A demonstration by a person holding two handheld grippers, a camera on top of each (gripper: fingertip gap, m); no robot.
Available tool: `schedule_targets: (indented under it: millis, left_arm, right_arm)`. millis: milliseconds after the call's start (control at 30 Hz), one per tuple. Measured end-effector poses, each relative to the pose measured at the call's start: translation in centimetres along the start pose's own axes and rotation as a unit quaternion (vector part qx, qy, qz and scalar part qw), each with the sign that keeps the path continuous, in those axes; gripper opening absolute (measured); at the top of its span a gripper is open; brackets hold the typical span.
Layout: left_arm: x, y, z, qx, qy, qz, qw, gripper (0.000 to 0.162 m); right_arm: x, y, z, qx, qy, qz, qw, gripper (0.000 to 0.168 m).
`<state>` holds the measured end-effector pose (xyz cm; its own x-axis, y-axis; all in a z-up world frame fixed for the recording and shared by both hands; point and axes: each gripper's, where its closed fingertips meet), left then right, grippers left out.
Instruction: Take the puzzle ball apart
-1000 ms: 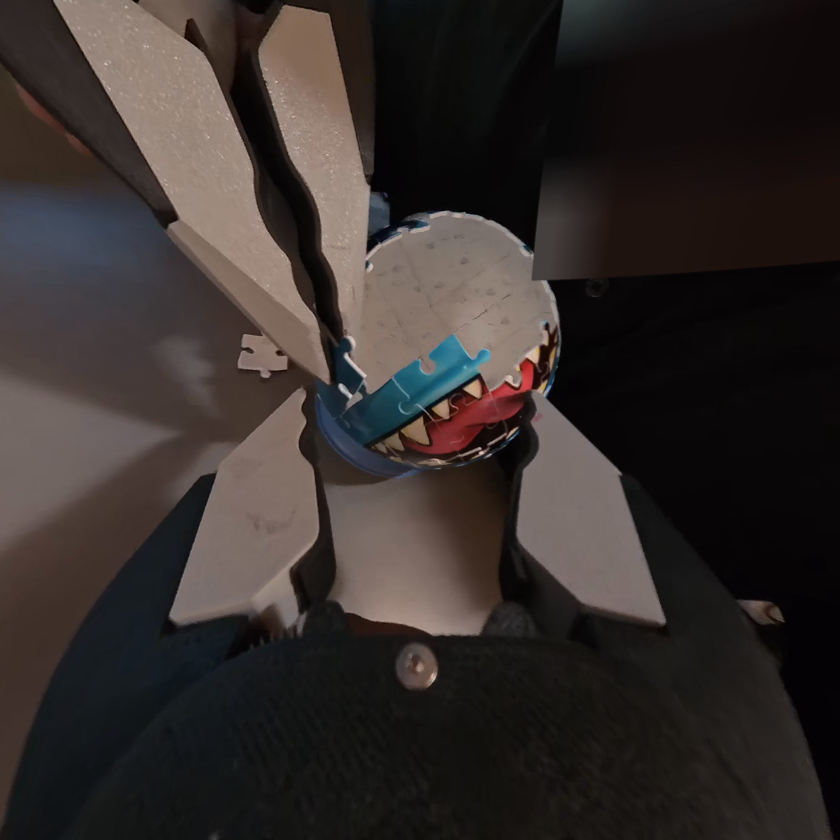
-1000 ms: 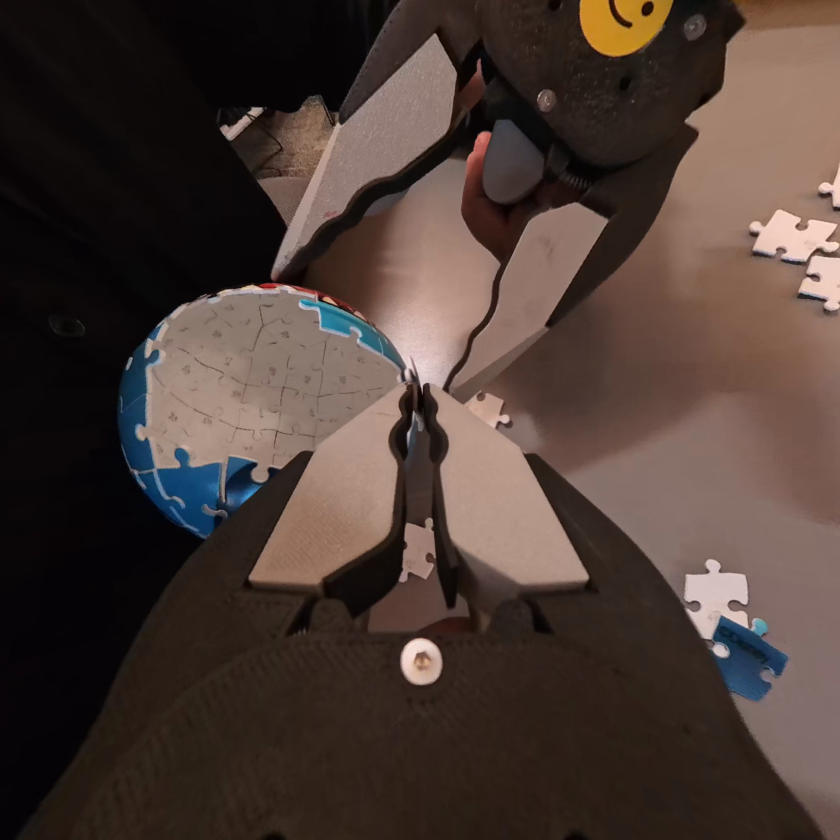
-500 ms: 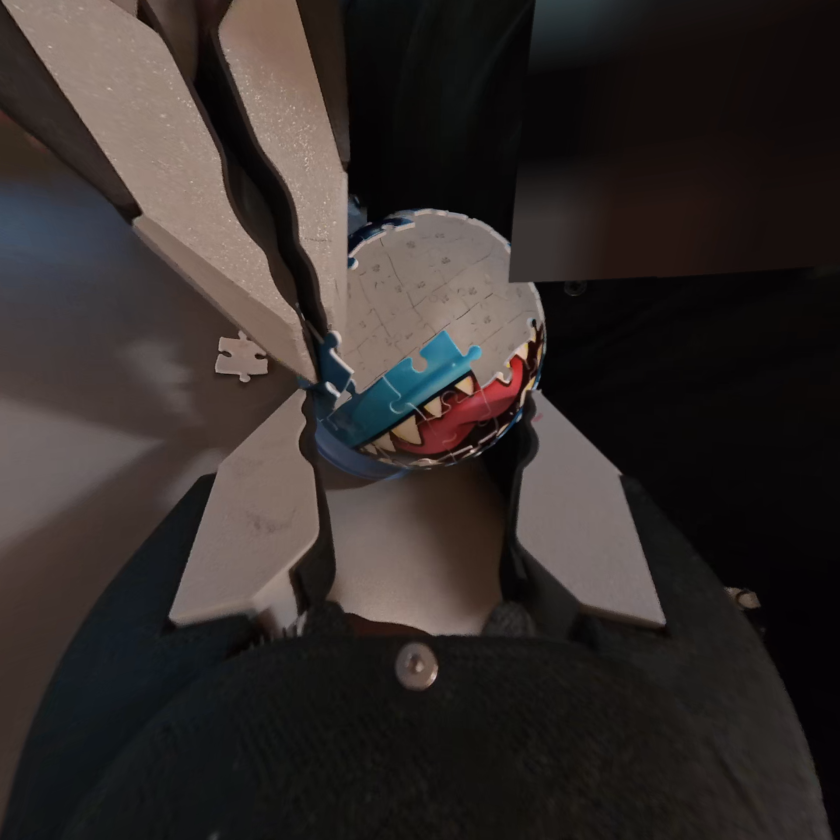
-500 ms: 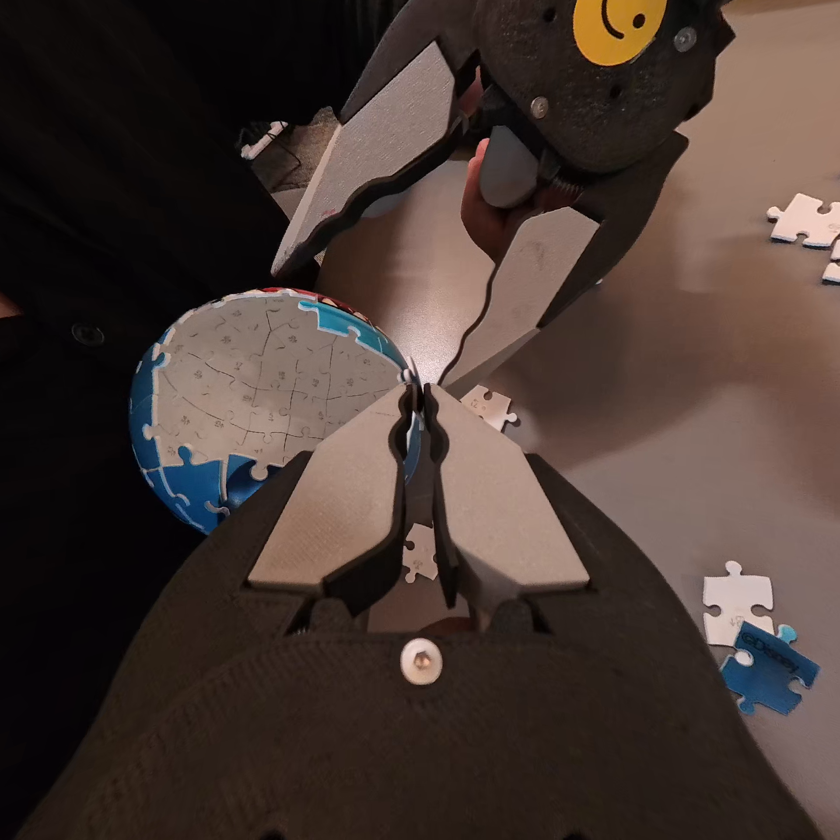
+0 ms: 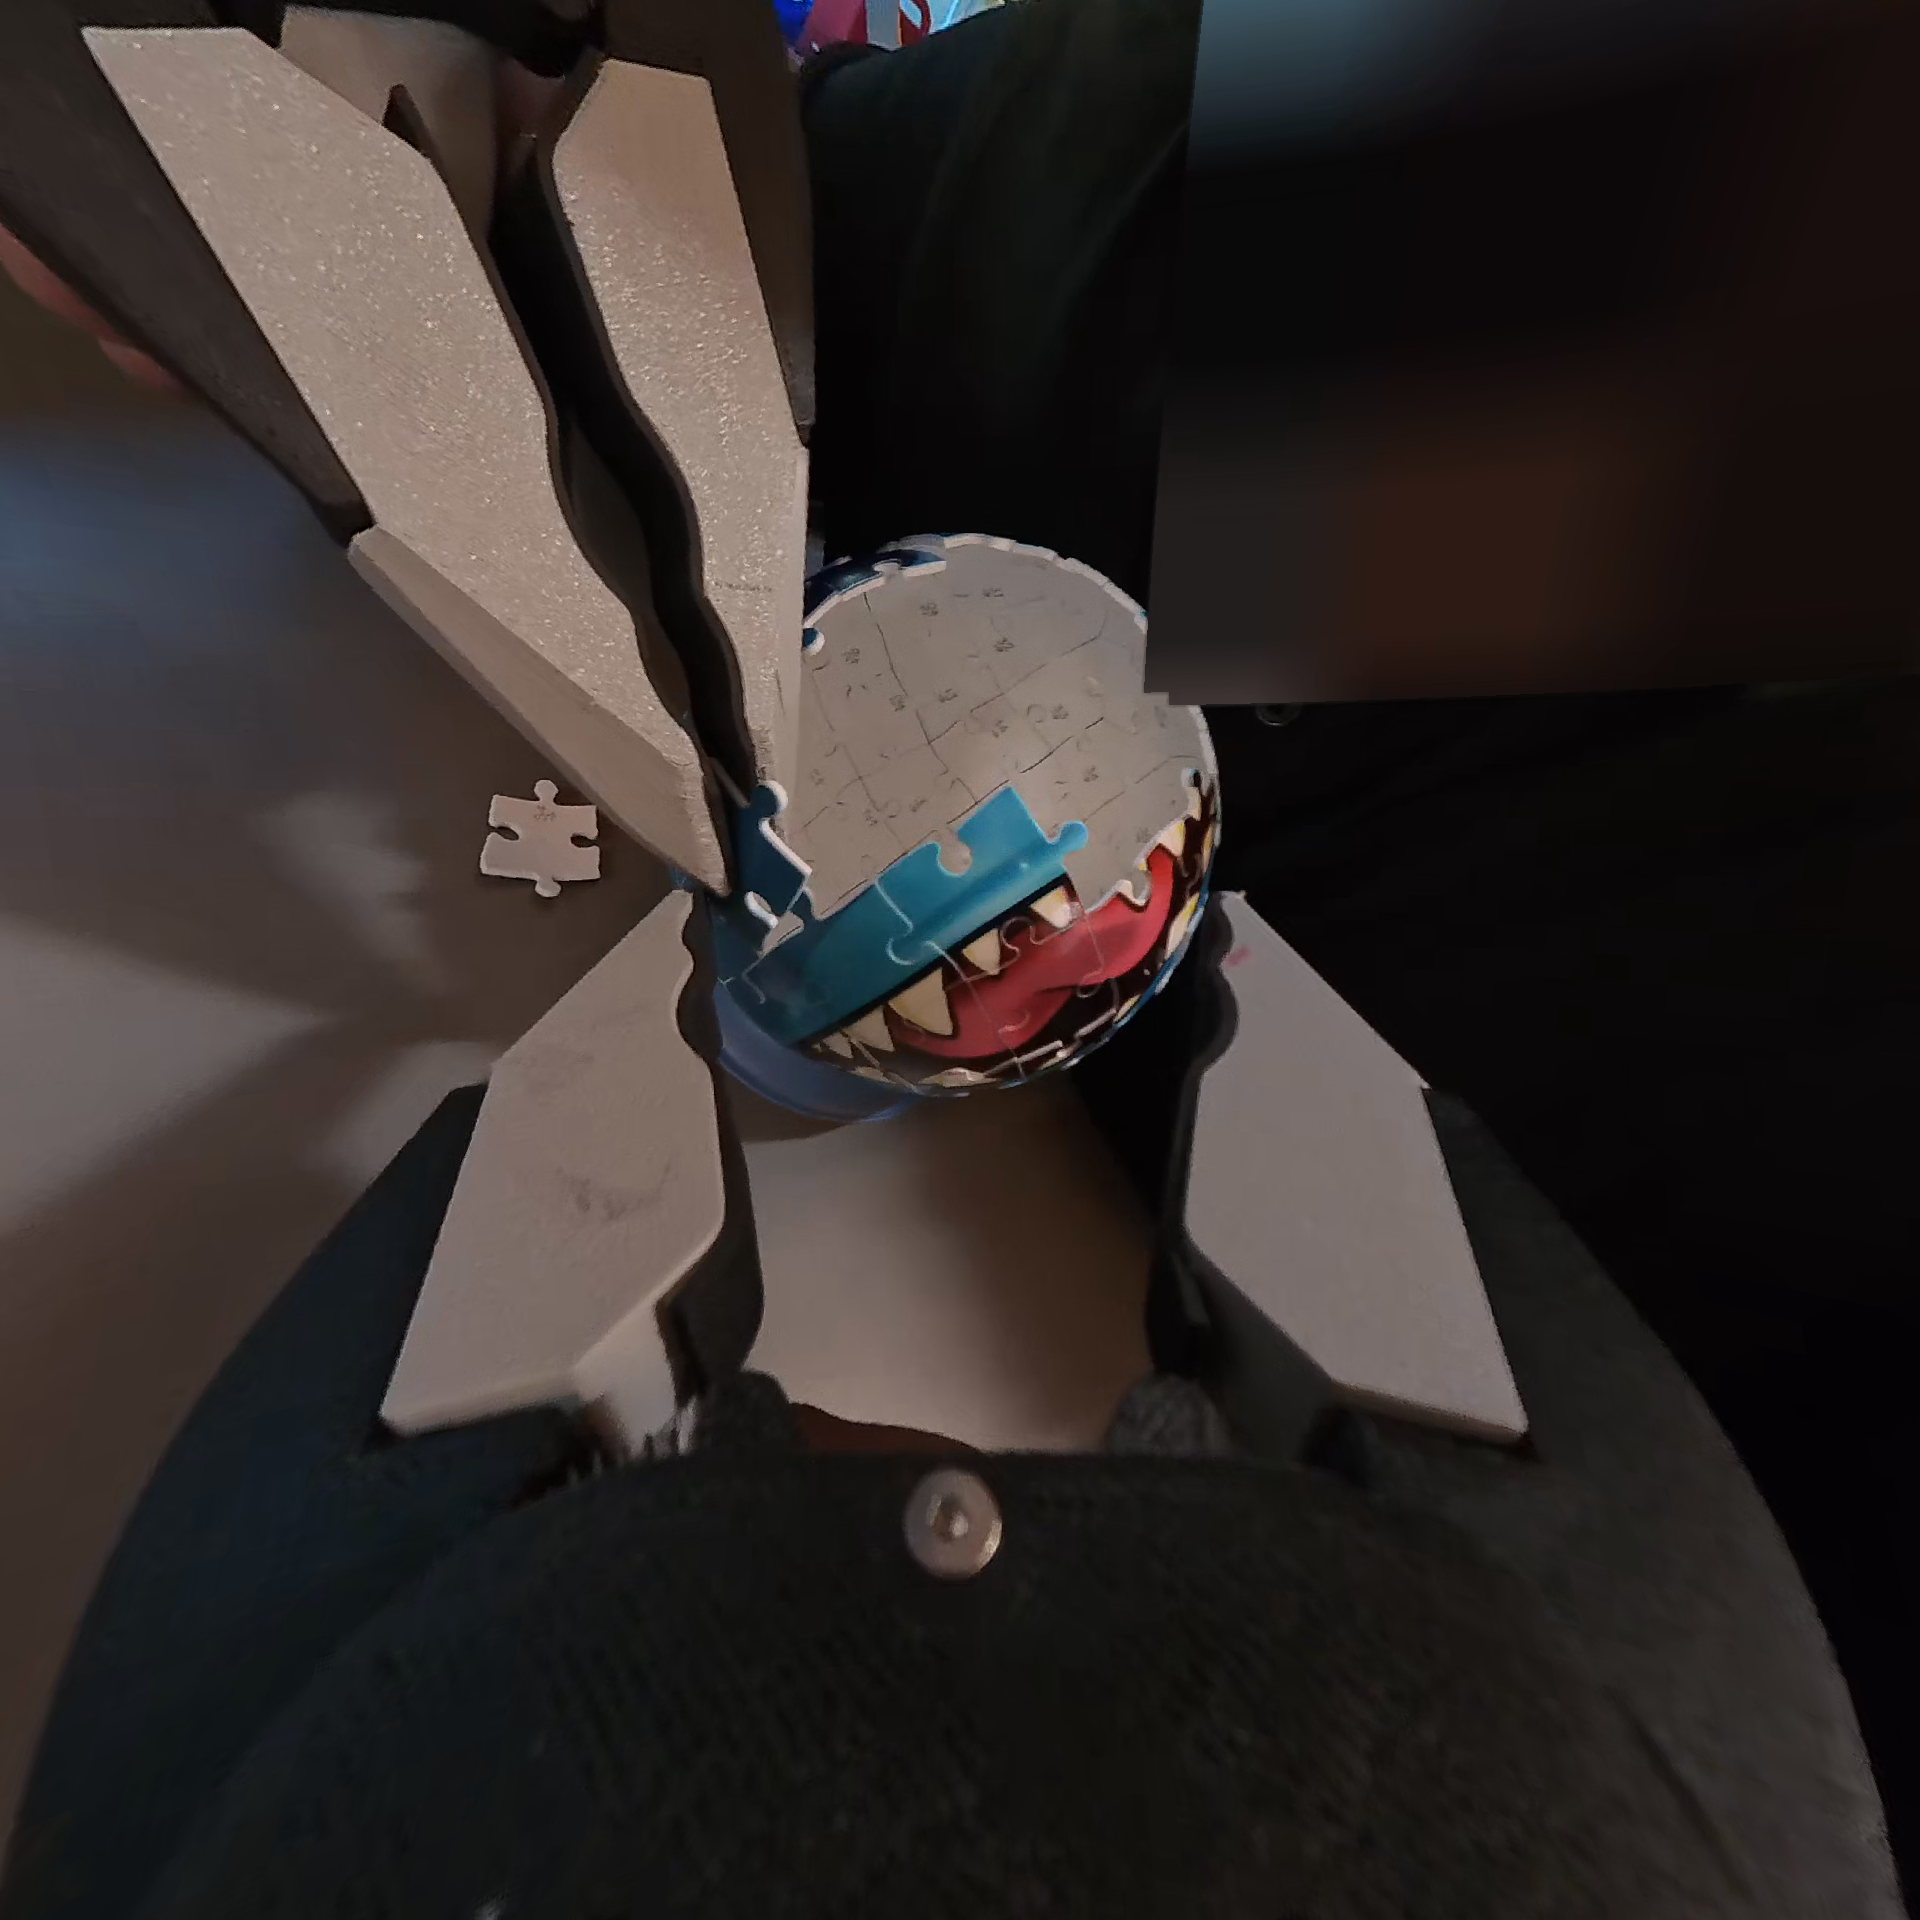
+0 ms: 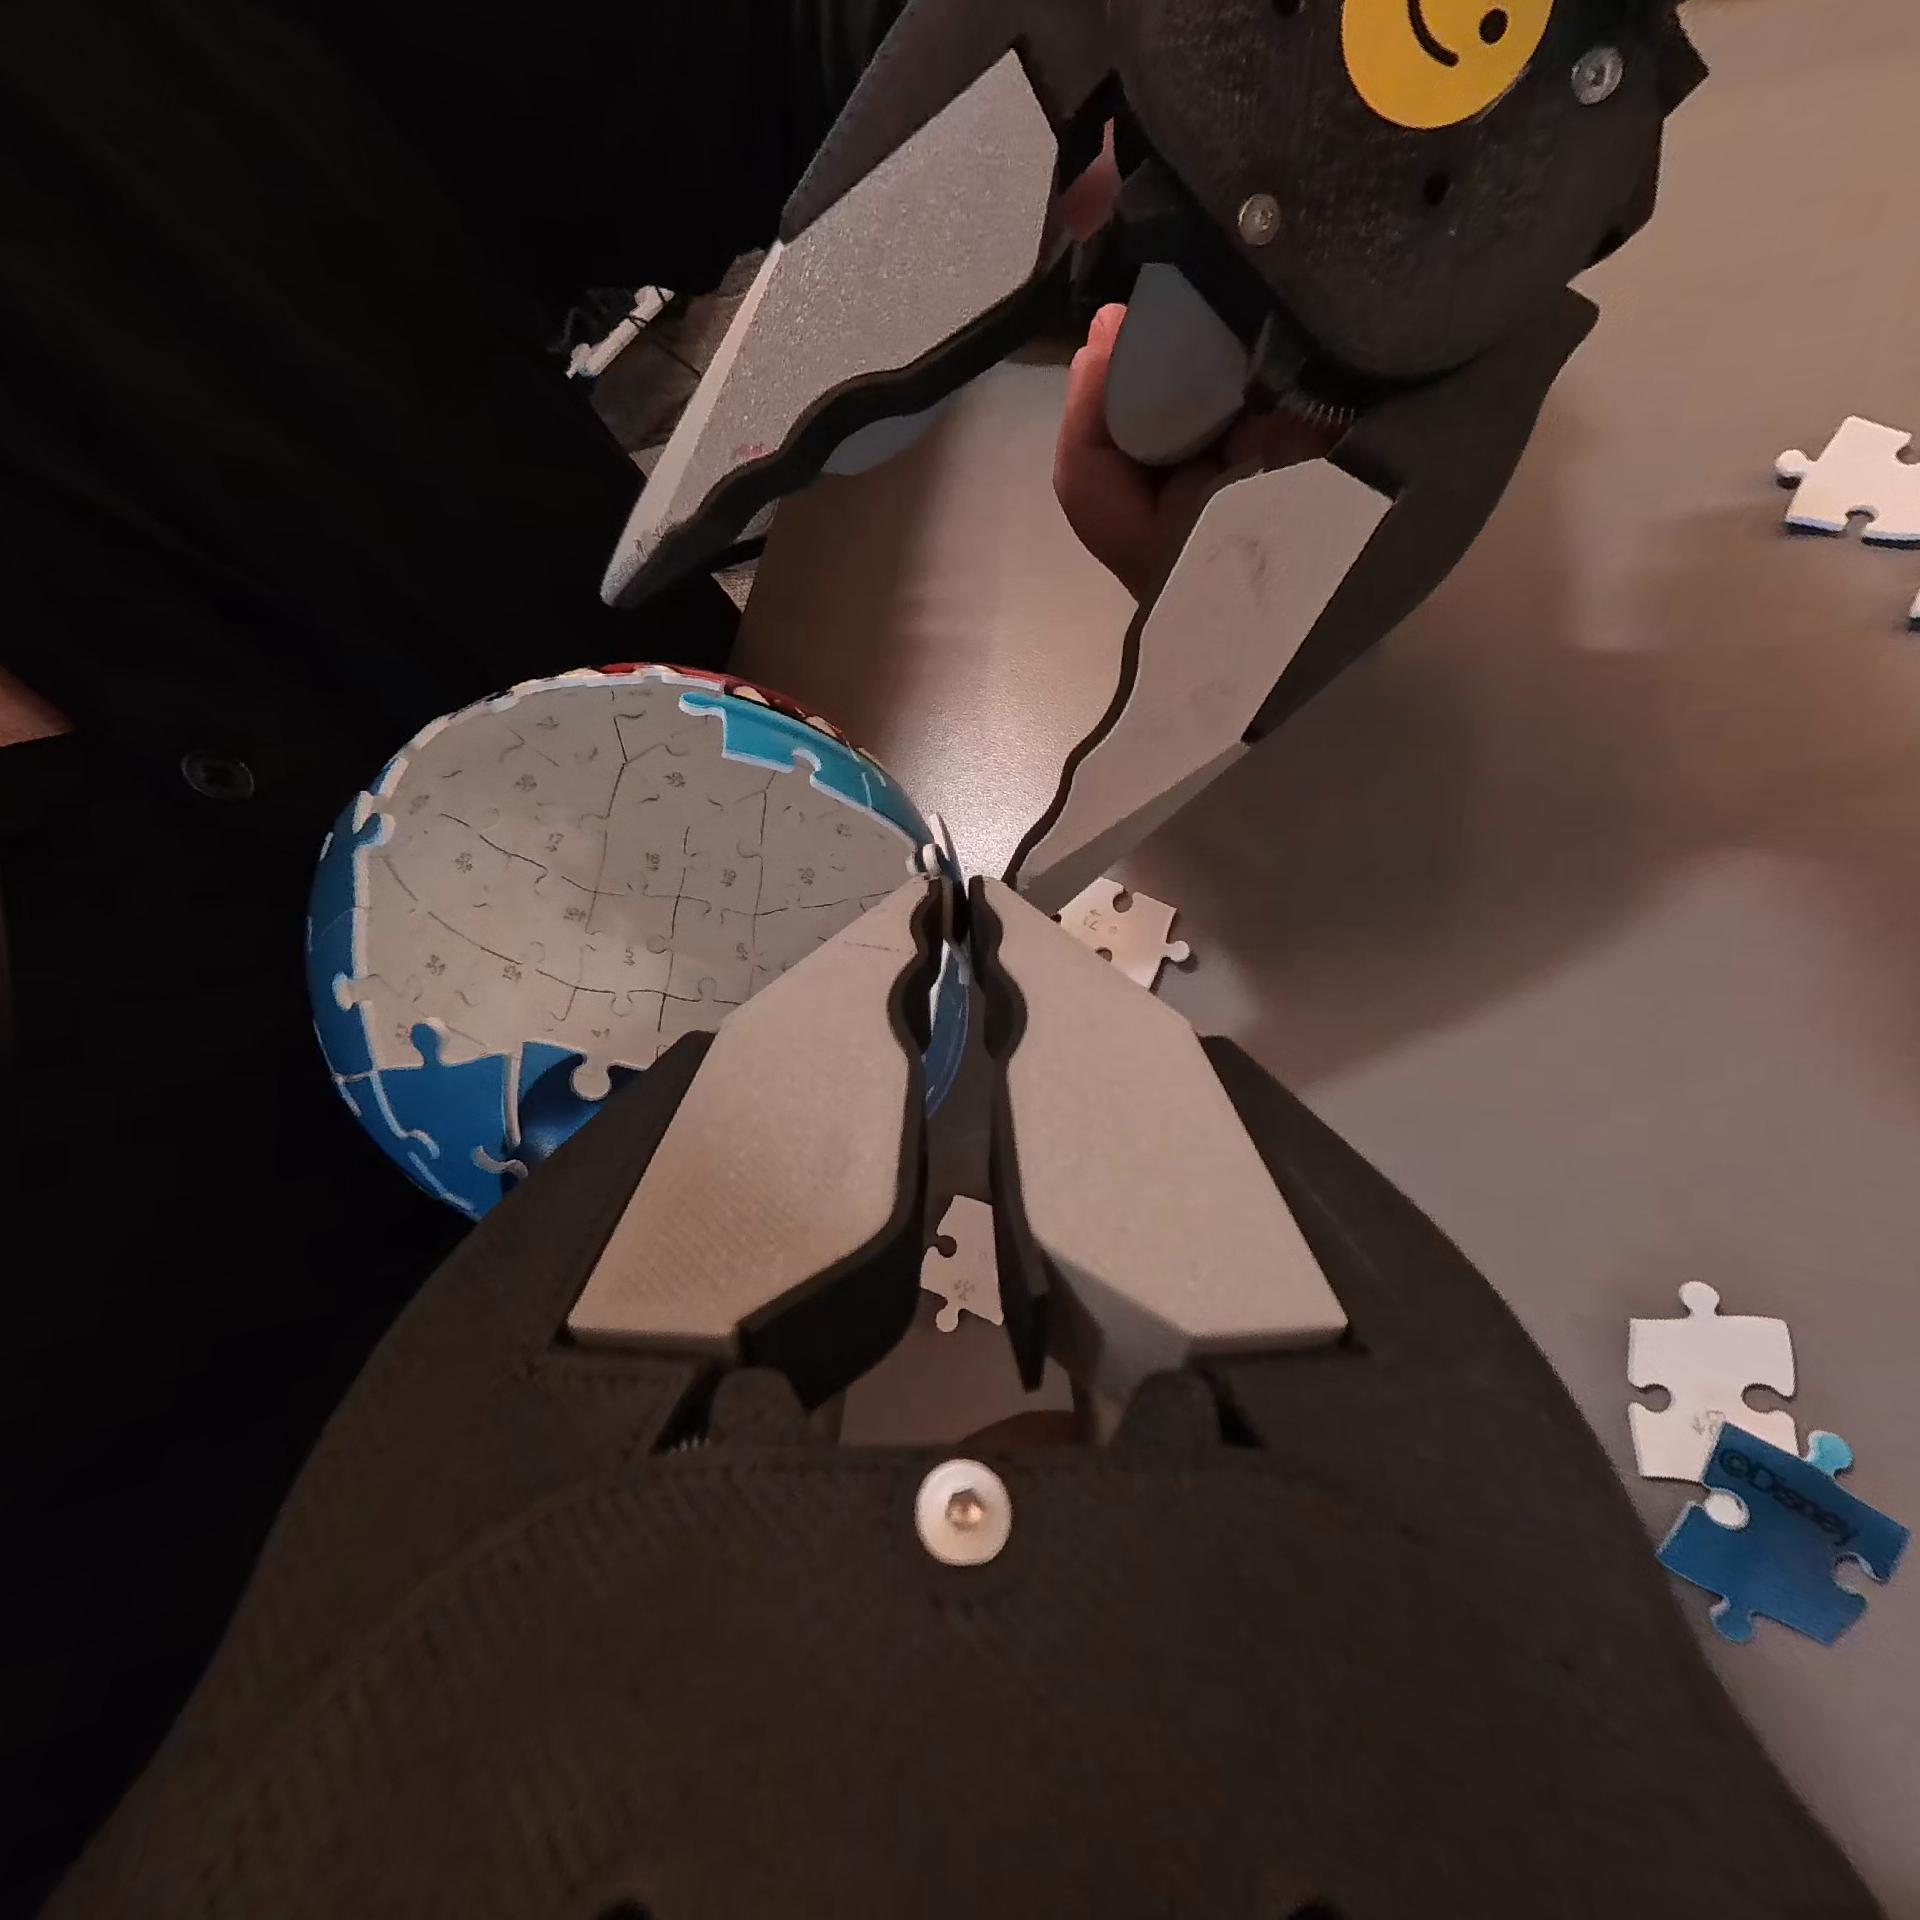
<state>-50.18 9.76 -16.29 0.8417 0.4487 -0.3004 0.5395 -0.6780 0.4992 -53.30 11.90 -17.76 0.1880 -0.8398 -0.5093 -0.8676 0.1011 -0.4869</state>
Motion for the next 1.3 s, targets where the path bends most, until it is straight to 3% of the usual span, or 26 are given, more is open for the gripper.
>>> schedule_targets:
  millis: [1300]
  left_arm:
    - [0.3,0.9,0.7,0.030,-0.040,-0.017,0.999,0.101]
  right_arm:
    - [0.4,-0.8,0.0,-0.001,-0.006,-0.014,1.000,0.005]
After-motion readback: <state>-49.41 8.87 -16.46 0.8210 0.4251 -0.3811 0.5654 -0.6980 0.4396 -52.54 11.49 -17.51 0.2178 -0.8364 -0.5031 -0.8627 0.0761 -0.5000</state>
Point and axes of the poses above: each gripper's, where its closed fingertips meet, x out along the fingers, z out of its underside, y = z × x across the jaws, and after that the axes turned 13 degrees about -z, right-handed
